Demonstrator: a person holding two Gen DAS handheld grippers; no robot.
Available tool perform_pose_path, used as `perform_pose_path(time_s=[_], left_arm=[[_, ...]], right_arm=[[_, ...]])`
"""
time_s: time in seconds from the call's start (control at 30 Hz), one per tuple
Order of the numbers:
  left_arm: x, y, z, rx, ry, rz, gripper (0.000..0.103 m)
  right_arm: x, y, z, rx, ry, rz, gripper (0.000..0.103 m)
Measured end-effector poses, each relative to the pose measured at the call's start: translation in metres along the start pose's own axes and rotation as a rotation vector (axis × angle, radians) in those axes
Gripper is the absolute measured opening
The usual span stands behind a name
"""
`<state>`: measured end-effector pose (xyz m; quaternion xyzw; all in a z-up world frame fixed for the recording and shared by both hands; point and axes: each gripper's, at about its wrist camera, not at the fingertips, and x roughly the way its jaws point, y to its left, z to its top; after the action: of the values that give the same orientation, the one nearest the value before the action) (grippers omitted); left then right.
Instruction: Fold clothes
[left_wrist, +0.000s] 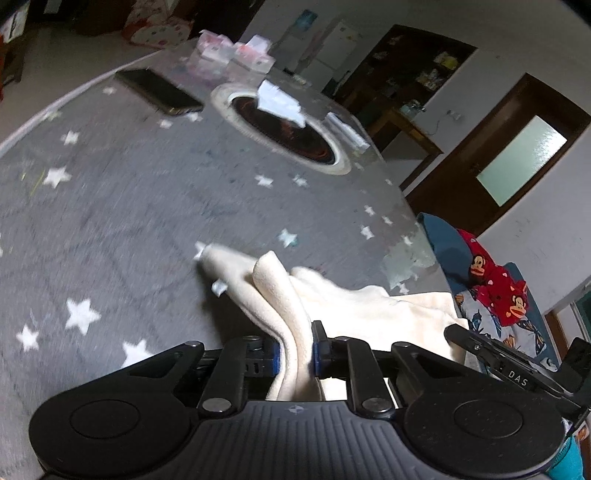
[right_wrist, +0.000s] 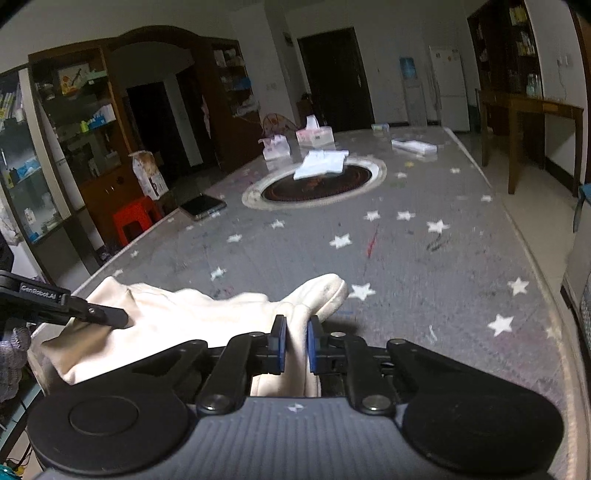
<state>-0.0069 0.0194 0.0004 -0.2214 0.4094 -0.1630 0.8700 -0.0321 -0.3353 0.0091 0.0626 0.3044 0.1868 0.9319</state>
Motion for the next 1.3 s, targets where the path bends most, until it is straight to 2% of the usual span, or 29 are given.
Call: perform_pose_path(time_s=[0.33, 0.37, 0.57, 0.73, 0.8, 0.9, 1.03, 1.13, 1.17, 1.2, 1.3], left_arm=[[0.018, -0.049, 0.026, 0.134, -0.013, -0.026, 0.016], [0.023, -0.055, 0.03, 0.144, -0.012, -0.03, 0.016], [0.052, -0.082, 0.042, 0.2, 0.009, -0.036, 0.016], [0.06, -0.079, 0.042, 0.202, 0.023, -0.021, 0.016], [0.061, -0.071, 0.043, 0.186, 0.026, -0.005, 0.016], [0.062, -0.059, 0.043, 0.167, 0.035, 0.015, 0.016], [0.064, -0.053, 0.041, 0.16, 0.042, 0.023, 0.016], [0.067, -0.051, 0.04, 0.163, 0.047, 0.03, 0.016], [0.068, -0.051, 0.04, 0.163, 0.05, 0.032, 0.016], [0.068, -0.05, 0.04, 0.163, 0.05, 0.032, 0.016], [0.067, -0.052, 0.042, 0.167, 0.05, 0.027, 0.016]], right_arm=[[-0.028, -0.009, 0.017, -0.019, -0.092, -0.051, 0.008], [-0.031, -0.01, 0.019, -0.021, -0.101, -0.057, 0.002], [-0.038, -0.036, 0.027, 0.035, -0.114, -0.11, 0.001], [-0.021, -0.057, 0.009, 0.101, -0.03, -0.114, 0.01], [-0.014, -0.062, 0.0, 0.126, -0.004, -0.112, 0.024], [-0.004, -0.066, -0.012, 0.162, 0.023, -0.103, 0.033], [0.006, -0.067, -0.022, 0.209, 0.039, -0.082, 0.037], [0.012, -0.062, -0.024, 0.205, 0.03, -0.084, 0.036], [0.014, -0.06, -0.024, 0.212, 0.027, -0.079, 0.03], [0.015, -0.06, -0.023, 0.218, 0.029, -0.071, 0.019], [0.015, -0.057, -0.022, 0.218, 0.018, -0.069, 0.011]])
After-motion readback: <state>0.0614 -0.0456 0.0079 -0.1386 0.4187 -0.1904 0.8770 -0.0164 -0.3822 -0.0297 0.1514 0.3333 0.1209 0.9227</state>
